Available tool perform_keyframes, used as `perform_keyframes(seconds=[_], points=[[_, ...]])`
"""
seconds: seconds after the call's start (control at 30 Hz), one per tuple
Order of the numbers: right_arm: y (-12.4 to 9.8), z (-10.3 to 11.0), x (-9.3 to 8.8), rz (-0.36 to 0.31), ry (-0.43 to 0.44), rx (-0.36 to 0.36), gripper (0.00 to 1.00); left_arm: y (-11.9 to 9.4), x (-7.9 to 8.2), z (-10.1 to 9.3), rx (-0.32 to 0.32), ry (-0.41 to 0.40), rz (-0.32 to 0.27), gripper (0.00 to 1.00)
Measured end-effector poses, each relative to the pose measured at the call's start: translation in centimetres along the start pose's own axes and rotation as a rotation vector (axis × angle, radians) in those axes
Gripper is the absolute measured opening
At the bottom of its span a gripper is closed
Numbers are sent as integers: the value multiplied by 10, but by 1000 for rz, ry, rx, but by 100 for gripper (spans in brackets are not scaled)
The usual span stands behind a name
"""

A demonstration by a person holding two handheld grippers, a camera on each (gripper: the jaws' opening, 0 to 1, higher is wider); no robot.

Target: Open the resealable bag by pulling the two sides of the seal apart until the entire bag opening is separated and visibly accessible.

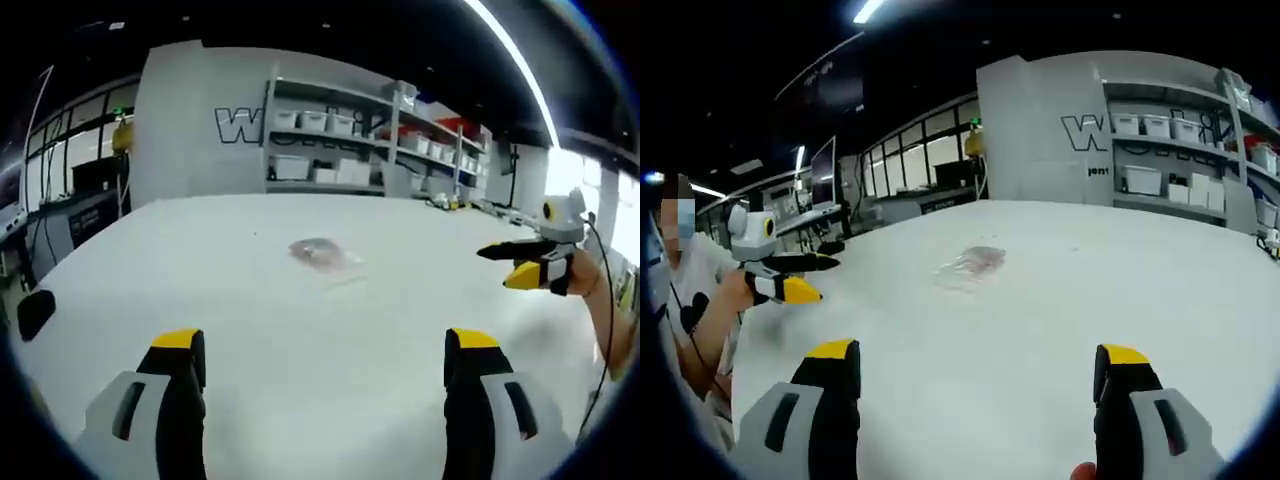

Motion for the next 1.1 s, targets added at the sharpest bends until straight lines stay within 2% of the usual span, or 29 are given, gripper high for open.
perform_keyframes(seconds=[0.27,1.1], points=[[0,0,3,-7,-4,-6,98,-4,5,3,8,-1,-18,99],[-2,-2,2,-16,24,-12,95,-5,3,3,9,2,-13,99]])
Point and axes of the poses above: the point that each gripper's makers call its tool centre point, and the gripper's own axes: y roughly forward along the fingers, z roughly to its left, x roughly out of its top, the point moved 5 cm from there along -y, roughly backward along the fingers, and after that the axes turned 7 degrees about z, right-handed, at the moved point
